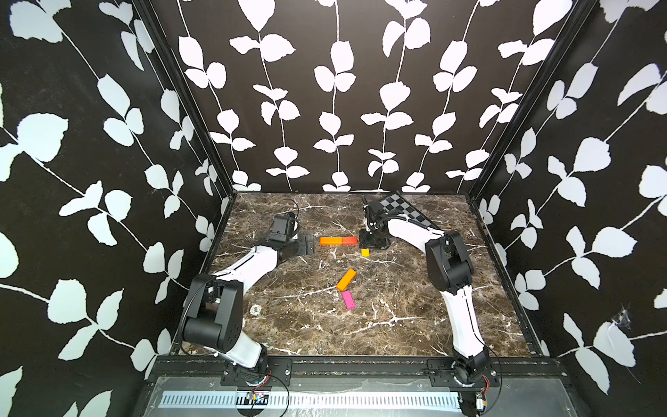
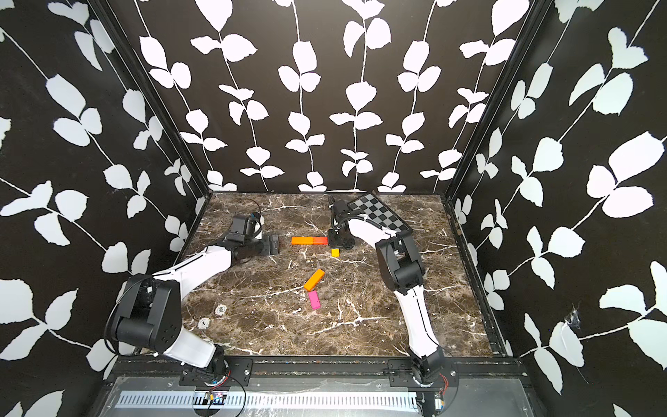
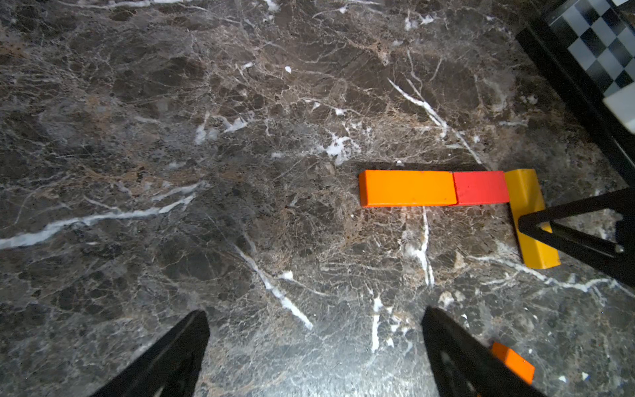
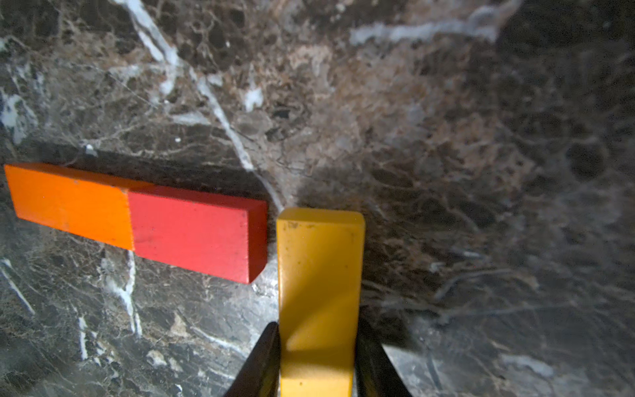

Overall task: Assemble the number 7 with building blocks
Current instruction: Assemble the building block at the center of the board.

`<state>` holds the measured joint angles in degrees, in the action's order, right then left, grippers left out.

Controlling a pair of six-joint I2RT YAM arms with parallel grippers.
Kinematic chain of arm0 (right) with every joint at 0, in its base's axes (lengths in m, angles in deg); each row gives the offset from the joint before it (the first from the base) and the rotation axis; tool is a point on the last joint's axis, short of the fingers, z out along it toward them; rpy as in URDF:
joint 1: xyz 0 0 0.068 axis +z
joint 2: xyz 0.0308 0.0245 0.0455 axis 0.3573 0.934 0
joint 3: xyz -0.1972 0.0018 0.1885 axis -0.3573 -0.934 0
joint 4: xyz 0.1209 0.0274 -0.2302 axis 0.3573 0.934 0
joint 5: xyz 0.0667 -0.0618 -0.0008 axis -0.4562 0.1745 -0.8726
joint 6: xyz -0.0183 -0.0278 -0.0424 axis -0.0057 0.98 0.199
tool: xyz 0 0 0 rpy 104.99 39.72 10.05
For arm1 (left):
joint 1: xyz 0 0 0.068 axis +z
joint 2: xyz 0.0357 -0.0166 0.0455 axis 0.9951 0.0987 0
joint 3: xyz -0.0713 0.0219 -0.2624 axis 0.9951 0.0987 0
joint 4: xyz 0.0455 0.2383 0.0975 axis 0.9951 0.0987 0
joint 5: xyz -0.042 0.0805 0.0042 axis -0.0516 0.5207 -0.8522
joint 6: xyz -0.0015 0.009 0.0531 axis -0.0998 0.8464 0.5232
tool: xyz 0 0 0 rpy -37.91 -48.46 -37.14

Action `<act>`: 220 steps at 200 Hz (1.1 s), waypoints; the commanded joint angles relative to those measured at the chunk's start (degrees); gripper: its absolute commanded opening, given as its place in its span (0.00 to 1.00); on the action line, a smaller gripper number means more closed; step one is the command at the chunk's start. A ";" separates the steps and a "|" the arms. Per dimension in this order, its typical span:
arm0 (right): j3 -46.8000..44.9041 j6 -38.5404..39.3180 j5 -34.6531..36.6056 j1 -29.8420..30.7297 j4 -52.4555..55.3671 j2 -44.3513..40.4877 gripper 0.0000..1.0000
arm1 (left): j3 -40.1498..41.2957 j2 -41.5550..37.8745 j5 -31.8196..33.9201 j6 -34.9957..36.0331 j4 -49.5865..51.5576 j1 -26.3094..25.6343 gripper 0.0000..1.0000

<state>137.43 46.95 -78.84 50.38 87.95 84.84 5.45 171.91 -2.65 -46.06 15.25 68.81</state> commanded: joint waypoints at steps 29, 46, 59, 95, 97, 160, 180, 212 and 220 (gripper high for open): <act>0.66 -1.24 -0.58 0.96 1.30 2.92 0.36 | 0.90 -0.64 0.71 -0.09 -0.55 0.42 0.99; 0.60 -1.29 -0.66 1.06 1.29 3.01 0.37 | 0.98 -0.64 0.70 -0.10 -0.55 0.41 0.99; 0.63 -1.34 -0.81 1.11 1.33 3.04 0.38 | 0.97 -0.60 0.65 -0.09 -0.55 0.42 0.99; 0.45 -1.33 -0.85 1.12 1.35 2.93 0.39 | 0.97 -0.62 0.81 -0.10 -0.55 0.45 0.99; 0.47 -1.29 -0.88 1.13 1.29 2.92 0.39 | 0.98 -0.61 0.82 -0.10 -0.51 0.42 0.99; -0.06 -0.86 -1.21 1.22 0.72 2.35 0.35 | 0.93 -0.64 0.81 -0.10 -0.53 0.37 0.99; 0.15 -0.63 -1.13 1.35 1.23 2.61 0.34 | 1.06 -0.79 0.84 -0.10 -0.55 0.41 0.99; -0.53 -0.77 -1.25 1.32 1.07 2.53 0.34 | 1.06 -0.82 0.83 -0.09 -0.55 0.46 0.99; -0.69 -0.91 -1.23 1.33 0.83 2.40 0.35 | 1.06 -0.76 0.88 -0.10 -0.48 0.47 0.99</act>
<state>138.00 46.38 -79.67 50.95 87.29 85.30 5.51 171.91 -2.45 -46.06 15.25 68.81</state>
